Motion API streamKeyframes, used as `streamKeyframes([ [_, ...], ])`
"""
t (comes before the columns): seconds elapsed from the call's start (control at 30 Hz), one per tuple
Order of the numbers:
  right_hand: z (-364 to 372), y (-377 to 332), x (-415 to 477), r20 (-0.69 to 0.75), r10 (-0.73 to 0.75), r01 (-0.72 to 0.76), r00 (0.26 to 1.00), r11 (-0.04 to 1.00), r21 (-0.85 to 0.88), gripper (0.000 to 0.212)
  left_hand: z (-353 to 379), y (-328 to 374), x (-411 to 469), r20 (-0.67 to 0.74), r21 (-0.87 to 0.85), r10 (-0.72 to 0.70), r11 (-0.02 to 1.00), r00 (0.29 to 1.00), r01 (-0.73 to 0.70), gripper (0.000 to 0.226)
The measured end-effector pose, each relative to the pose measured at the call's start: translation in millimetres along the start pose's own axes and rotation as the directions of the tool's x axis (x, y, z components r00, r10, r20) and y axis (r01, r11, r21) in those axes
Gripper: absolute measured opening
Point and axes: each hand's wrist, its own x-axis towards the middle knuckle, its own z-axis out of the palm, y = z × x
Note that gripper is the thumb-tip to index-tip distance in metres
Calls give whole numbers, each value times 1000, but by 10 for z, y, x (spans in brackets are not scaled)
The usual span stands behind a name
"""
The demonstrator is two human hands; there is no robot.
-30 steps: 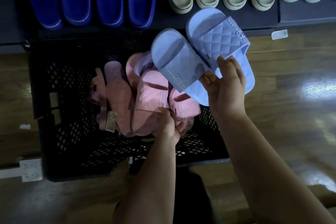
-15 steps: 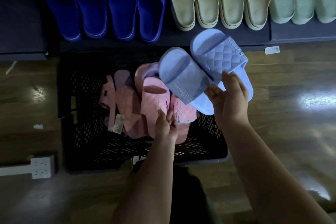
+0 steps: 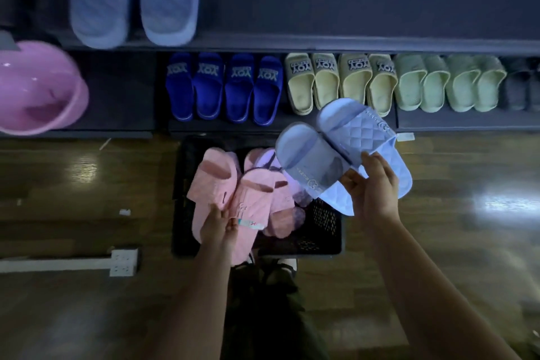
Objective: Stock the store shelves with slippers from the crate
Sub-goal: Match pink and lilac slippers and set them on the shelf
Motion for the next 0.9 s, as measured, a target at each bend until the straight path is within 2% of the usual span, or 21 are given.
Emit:
streamKeyframes([
  [0.1, 40, -68, -124, 19, -13, 13, 1000, 1000, 3, 10, -77, 18, -211, 22, 14, 19, 1000, 1000, -19, 44],
  [0.27, 6, 66, -102, -2, -1, 1, 1000, 1000, -11, 7, -88, -103, -130, 41, 25, -6, 1000, 999, 5, 41],
  [0.3, -20, 107, -75, -11, 2, -2, 1000, 1000, -18, 4, -68, -130, -63, 40, 45, 9, 999, 999, -11, 40],
  [0.47, -152, 335, 166, -49, -30, 30, 998, 999, -15, 15, 64, -143, 560, 0, 152, 151, 977, 989, -149, 41],
  [0.53, -222, 460, 337, -46, -36, 36, 998, 999, -5, 13, 120, -151, 830, 49, 250, 213, 943, 976, -219, 31],
  [0.57, -257, 530, 420, -58, -35, 35, 998, 999, -4, 10, 126, -163, 956, 67, 261, 211, 940, 975, -221, 20],
  [0.6, -294, 604, 507, -82, -28, 28, 996, 1000, 4, 9, 134, -189, 1086, 85, 293, 197, 932, 977, -213, 19],
  [0.7, -411, 801, 761, -157, -24, 32, 987, 998, 52, 27, 123, -274, 1297, 90, 308, 235, 918, 968, -251, 43],
  [0.73, -452, 851, 832, -165, -29, 39, 986, 998, 56, 29, 127, -298, 1369, 55, 303, 245, 920, 968, -250, 48],
  [0.77, -490, 891, 895, -158, -37, 47, 987, 997, 59, 30, 127, -309, 1421, 49, 294, 250, 922, 967, -254, 43],
  [0.8, -540, 928, 954, -149, -48, 57, 988, 997, 58, 32, 147, -312, 1445, 60, 311, 287, 905, 956, -291, 29],
  [0.83, -580, 952, 1003, -149, -58, 68, 987, 996, 59, 31, 158, -312, 1490, 60, 397, 409, 827, 910, -398, 18],
  [0.87, -612, 973, 1048, -153, -65, 76, 986, 995, 71, 29, 194, -340, 1527, 30, 418, 474, 794, 880, -442, 22],
  [0.9, -634, 982, 1087, -160, -64, 80, 985, 993, 92, 28, 231, -364, 1547, 64, 433, 490, 771, 869, -467, 23],
])
